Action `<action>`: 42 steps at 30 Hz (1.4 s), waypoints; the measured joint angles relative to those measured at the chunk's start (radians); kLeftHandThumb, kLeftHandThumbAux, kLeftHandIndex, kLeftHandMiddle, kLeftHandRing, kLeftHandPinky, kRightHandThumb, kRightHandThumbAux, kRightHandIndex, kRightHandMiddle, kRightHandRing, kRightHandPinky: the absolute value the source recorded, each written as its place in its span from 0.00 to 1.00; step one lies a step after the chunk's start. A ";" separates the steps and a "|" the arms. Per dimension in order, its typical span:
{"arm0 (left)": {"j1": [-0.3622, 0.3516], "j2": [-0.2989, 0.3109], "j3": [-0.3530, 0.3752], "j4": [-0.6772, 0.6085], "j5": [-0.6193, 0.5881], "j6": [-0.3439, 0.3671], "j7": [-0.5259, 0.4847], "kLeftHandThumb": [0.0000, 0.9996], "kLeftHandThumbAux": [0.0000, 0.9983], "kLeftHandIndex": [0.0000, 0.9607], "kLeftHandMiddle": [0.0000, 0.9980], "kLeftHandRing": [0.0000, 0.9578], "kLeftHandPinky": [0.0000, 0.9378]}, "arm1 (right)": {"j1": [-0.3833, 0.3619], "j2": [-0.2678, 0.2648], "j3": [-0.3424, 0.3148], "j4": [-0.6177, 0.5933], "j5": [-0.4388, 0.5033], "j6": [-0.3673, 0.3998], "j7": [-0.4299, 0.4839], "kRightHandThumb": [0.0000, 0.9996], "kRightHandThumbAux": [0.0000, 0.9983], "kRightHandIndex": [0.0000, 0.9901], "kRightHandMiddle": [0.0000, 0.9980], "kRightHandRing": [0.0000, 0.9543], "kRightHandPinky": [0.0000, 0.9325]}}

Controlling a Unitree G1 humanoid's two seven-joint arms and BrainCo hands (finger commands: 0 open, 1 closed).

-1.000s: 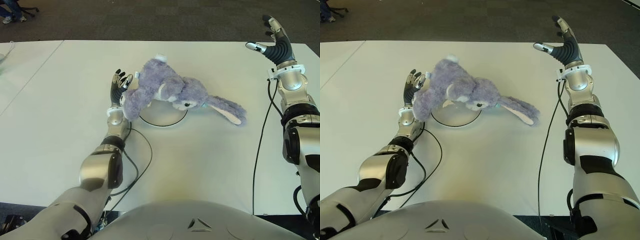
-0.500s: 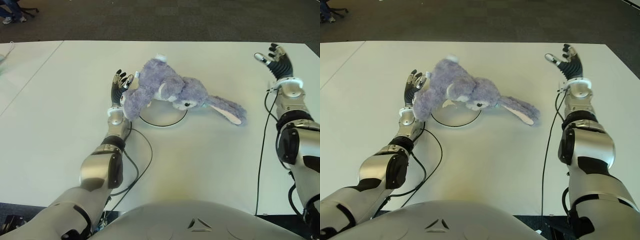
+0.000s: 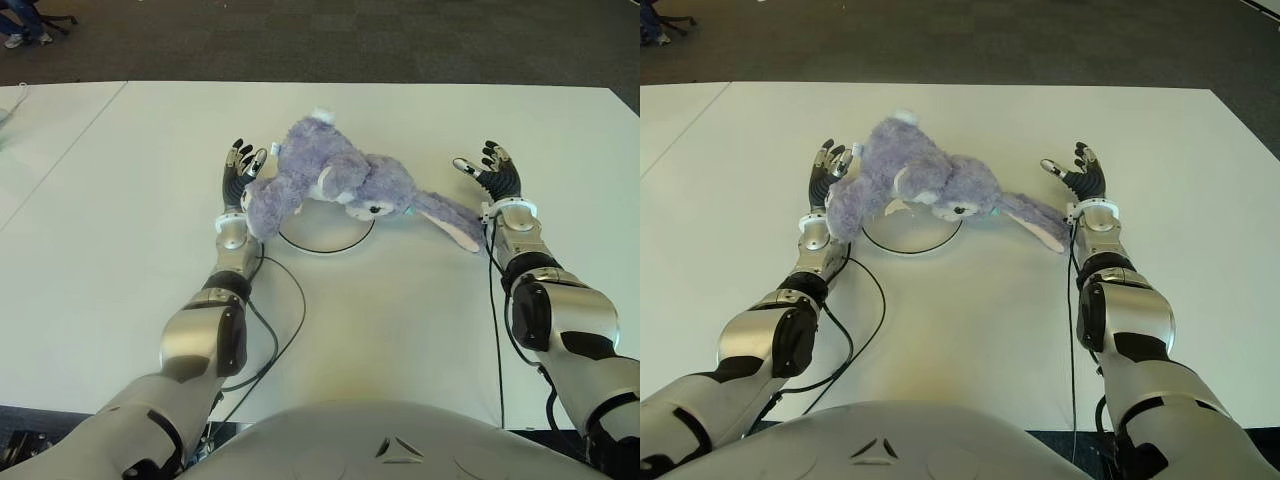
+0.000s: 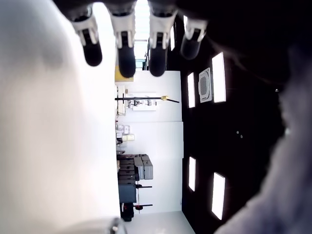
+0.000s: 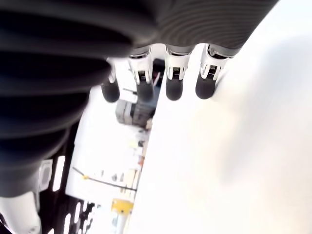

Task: Put the doll into the plate.

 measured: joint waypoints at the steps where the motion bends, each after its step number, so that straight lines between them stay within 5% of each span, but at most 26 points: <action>1: 0.000 0.000 0.000 0.000 0.000 0.000 0.000 0.00 0.44 0.09 0.15 0.15 0.12 | 0.001 0.004 -0.002 -0.001 0.000 0.000 -0.006 0.00 0.70 0.07 0.06 0.04 0.07; 16: 0.001 0.000 -0.002 0.000 0.001 0.000 -0.001 0.00 0.45 0.08 0.15 0.14 0.11 | 0.049 0.100 -0.135 -0.046 0.108 -0.041 -0.026 0.00 0.74 0.14 0.14 0.13 0.13; 26: 0.003 0.000 -0.003 0.000 0.001 -0.001 -0.001 0.00 0.45 0.08 0.14 0.14 0.11 | 0.102 0.174 -0.235 -0.077 0.207 -0.129 0.110 0.00 0.72 0.15 0.16 0.14 0.14; 42: 0.005 0.001 -0.005 -0.001 0.001 -0.015 -0.001 0.00 0.45 0.08 0.15 0.14 0.11 | 0.138 0.201 -0.282 -0.106 0.252 -0.241 0.224 0.00 0.61 0.18 0.15 0.13 0.12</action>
